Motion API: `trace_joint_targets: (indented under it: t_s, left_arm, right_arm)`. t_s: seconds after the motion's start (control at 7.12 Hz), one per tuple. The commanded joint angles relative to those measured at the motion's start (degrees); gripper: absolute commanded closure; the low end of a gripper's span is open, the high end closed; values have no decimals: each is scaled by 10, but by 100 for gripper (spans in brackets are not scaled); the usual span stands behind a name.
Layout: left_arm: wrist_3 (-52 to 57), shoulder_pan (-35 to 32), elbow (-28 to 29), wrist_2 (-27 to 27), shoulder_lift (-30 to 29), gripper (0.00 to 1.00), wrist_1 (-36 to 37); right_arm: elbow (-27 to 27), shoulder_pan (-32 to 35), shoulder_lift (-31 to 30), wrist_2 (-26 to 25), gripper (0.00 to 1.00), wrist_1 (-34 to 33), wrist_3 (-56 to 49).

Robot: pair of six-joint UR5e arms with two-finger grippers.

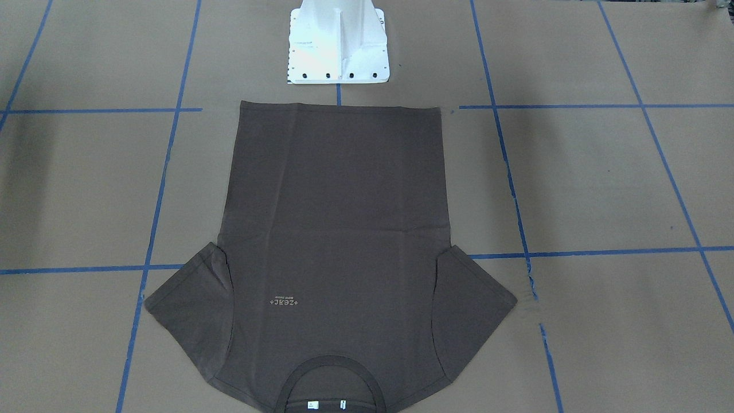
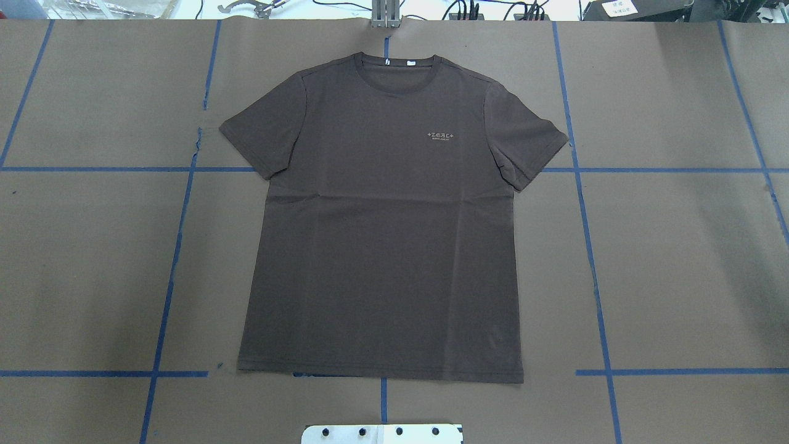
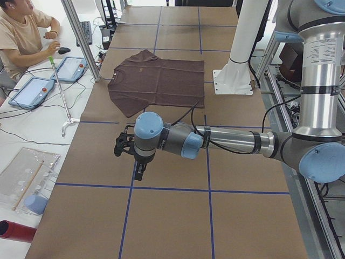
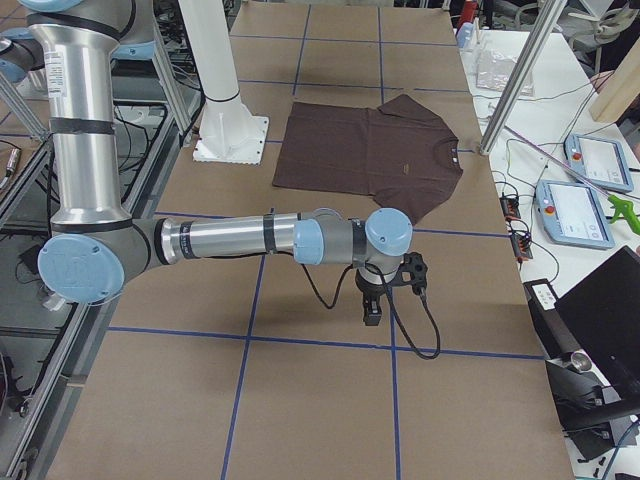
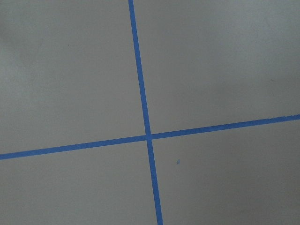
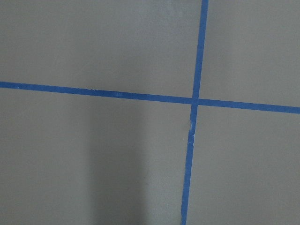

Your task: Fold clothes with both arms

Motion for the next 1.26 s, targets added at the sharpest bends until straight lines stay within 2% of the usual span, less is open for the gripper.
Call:
trace_joint_targets:
  t_s: [0.0, 0.28, 0.56, 0.7, 0.84, 0.98, 1.12]
  left_arm:
    - [1, -1, -11, -6, 14, 0, -11]
    - [0, 2, -17, 2, 18, 0, -11]
    - [-5, 3, -7, 0, 19, 0, -12]
    - [-5, 3, -7, -4, 19, 0, -15]
    - [-5, 3, -7, -4, 19, 0, -16]
    - [-3, 3, -8, -5, 17, 0, -17]
    - [-4, 3, -8, -5, 16, 0, -16]
  right_arm:
    - [4, -1, 1, 4, 0, 0, 1]
    - [6, -3, 1, 5, 0, 27, 1]
    - [8, -38, 4, 5, 0, 65, 25]
    - [0, -101, 28, 0, 0, 99, 114]
    - [-34, -153, 62, -6, 0, 183, 221]
    - [-91, -201, 112, -16, 0, 270, 343]
    - [-136, -240, 164, -50, 0, 333, 444]
